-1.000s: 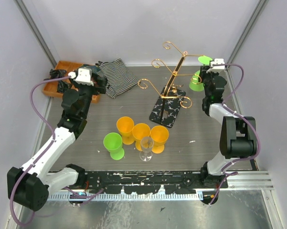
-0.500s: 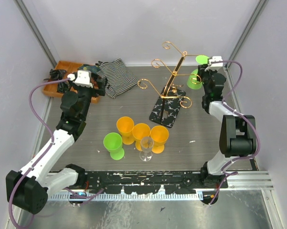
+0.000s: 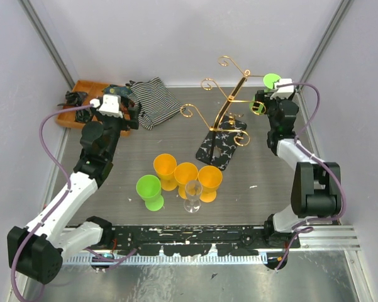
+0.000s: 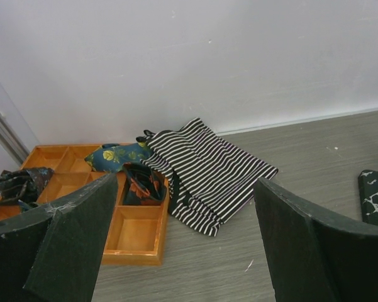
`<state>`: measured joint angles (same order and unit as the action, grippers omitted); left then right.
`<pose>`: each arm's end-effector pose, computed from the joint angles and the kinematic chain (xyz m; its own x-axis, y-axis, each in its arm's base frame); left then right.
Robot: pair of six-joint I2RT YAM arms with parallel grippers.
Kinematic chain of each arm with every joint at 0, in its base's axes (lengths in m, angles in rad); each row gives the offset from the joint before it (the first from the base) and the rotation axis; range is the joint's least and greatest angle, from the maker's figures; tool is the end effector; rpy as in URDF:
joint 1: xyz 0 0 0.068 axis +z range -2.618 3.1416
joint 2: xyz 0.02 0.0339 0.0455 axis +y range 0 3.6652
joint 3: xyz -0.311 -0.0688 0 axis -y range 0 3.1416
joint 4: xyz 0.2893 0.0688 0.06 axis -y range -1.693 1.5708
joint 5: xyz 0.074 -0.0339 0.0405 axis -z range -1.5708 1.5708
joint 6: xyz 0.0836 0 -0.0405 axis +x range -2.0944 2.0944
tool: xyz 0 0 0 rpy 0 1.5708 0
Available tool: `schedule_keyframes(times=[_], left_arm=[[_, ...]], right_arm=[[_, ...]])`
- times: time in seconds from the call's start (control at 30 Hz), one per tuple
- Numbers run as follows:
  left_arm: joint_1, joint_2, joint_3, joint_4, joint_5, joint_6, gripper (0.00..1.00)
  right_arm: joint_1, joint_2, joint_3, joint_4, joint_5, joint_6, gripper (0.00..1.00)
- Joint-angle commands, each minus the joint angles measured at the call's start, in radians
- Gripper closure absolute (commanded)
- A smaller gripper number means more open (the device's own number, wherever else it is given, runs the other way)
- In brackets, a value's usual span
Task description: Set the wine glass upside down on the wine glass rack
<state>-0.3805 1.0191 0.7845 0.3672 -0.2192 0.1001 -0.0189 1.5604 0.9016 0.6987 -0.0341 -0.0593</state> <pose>0.2914 -0.0970 0.3900 0.1384 0.0497 -0.9891 0.1493 0.9863 0.0705 0.4397 -0.0055 0.3011 0.0407 -0.0600 -0.9974 -0.0128 0.9981 -0.0606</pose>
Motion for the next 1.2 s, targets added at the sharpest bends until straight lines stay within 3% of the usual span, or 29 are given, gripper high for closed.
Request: schedule_keyframes(times=[0.0,0.13,0.5,1.0,1.17], left_arm=[[-0.002,-0.030,-0.017,-0.015,-0.002,-0.002,0.04],[-0.001,-0.041,-0.016,-0.059,0.003,-0.002,0.03],[-0.001,-0.035,-0.012,-0.088,0.028,-0.019,0.01],[-0.001,-0.013,0.011,-0.125,0.084,-0.033,0.00],[-0.001,0.005,0.057,-0.241,0.166,-0.023,0.00]], right_arm=[[0.016,-0.134,-0.031,-0.028,0.046,-0.038,0.08],[0.014,-0.203,-0.045,-0.118,0.083,-0.048,0.00],[-0.026,-0.289,-0.085,-0.255,0.182,-0.011,0.00],[-0.033,-0.450,-0.006,-0.579,0.271,0.075,0.00],[-0.032,-0.498,0.096,-0.712,0.348,0.114,0.00]])
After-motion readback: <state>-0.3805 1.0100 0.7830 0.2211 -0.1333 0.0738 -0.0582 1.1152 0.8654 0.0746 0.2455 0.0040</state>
